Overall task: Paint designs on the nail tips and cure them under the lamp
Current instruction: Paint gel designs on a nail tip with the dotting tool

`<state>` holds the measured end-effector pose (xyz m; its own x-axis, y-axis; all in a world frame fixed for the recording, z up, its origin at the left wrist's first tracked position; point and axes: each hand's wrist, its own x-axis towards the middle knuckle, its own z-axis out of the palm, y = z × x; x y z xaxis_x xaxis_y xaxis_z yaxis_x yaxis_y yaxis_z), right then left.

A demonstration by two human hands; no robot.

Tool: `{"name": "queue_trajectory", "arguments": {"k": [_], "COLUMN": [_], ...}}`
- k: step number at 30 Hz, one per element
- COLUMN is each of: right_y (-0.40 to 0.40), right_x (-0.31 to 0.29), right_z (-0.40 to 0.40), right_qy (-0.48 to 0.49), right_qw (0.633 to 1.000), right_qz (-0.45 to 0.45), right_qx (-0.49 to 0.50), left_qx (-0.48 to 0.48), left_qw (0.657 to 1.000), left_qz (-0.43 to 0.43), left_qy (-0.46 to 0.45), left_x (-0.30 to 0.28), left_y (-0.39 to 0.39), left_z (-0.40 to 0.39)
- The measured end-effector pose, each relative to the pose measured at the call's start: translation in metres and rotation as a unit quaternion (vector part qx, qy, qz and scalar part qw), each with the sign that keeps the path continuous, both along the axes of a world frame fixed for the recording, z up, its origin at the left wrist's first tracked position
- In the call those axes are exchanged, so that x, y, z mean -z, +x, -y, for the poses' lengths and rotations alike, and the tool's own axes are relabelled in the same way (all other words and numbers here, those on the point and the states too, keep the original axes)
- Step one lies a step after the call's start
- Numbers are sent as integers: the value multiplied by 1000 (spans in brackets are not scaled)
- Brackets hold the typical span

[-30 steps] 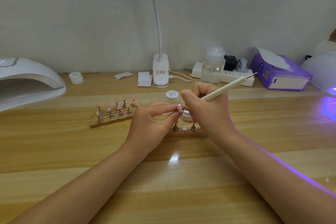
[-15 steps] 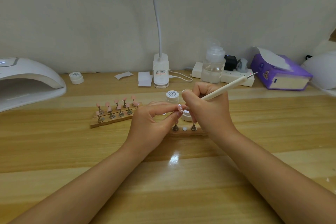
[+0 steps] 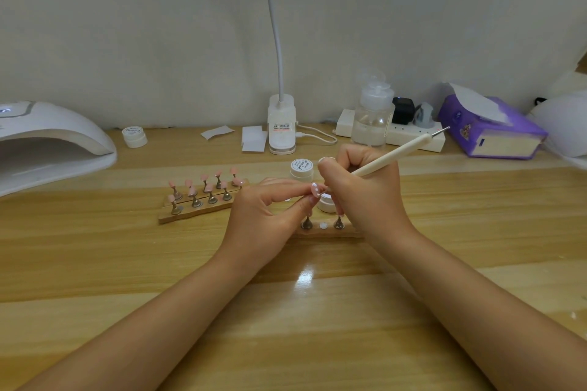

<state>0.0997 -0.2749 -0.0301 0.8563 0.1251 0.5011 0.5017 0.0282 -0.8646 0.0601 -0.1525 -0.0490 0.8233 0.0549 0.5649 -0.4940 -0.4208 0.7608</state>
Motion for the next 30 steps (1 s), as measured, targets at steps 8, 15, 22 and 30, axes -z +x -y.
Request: {"name": "queue_trajectory", "arguments": {"k": [8,15,22,30], "right_y": [-1,-1,-1,5], "right_x": [-2,-2,-4,-16], "right_z": [-1,-1,0,9], "right_qy": [6,1,15,103], "right_qw": [1000,1000,999,993], "right_qz": [-11,-12,-31,-48], "right_qx": [4,1,8,37], "left_qx": [0,2,-2,-18], "left_qw": [1000,1000,1000,1000], "left_qz": [5,6,3,-12], "left_qy": [1,4,6,-8], "left_x": [0,0,0,-1], "left_y": [0,0,0,0], "left_z": [0,0,0,1]}}
